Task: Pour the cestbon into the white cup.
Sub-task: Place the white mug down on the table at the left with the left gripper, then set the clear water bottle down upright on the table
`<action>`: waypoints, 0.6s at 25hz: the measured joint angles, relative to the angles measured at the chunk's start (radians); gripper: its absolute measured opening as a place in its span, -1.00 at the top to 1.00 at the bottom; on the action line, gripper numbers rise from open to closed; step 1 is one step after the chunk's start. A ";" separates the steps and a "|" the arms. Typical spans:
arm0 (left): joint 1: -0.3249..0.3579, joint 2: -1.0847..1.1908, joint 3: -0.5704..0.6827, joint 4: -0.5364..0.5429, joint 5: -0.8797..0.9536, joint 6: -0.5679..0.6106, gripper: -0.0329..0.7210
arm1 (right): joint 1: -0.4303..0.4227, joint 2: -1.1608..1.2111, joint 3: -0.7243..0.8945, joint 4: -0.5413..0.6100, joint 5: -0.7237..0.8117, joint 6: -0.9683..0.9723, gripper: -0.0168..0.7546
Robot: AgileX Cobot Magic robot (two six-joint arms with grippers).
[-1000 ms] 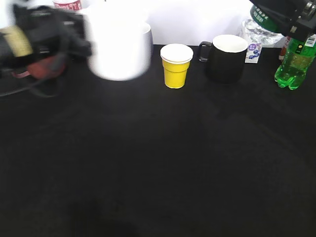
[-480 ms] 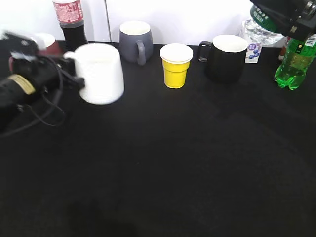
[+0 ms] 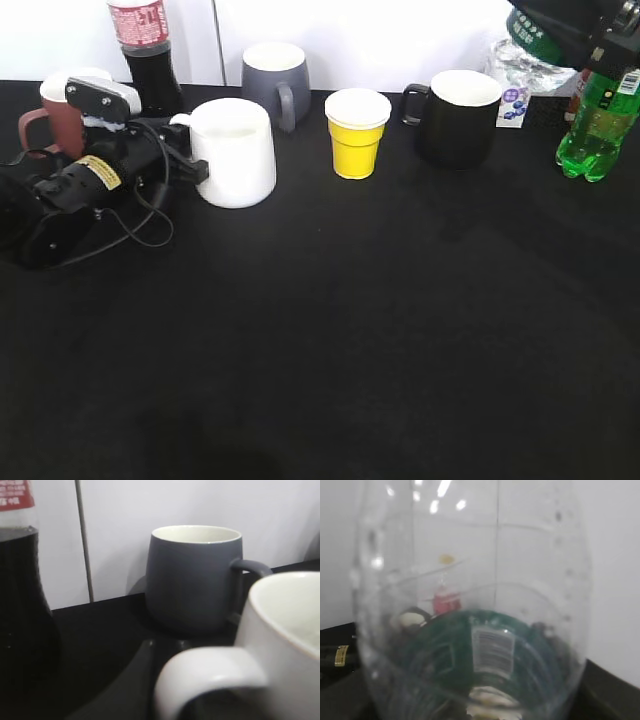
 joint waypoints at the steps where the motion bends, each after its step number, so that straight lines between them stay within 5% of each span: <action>1: -0.001 -0.001 0.002 -0.003 0.000 -0.006 0.39 | 0.000 0.000 0.000 0.000 -0.001 0.000 -0.31; 3: 0.002 -0.025 0.047 -0.015 -0.017 -0.008 0.14 | 0.000 0.000 0.000 0.000 -0.001 0.000 -0.31; 11: 0.032 -0.190 0.416 -0.056 -0.104 -0.012 0.08 | 0.000 0.000 0.000 0.013 0.013 0.000 -0.31; 15: 0.033 -0.347 0.606 -0.050 -0.104 -0.014 0.08 | 0.000 0.029 0.000 0.108 0.168 0.000 -0.31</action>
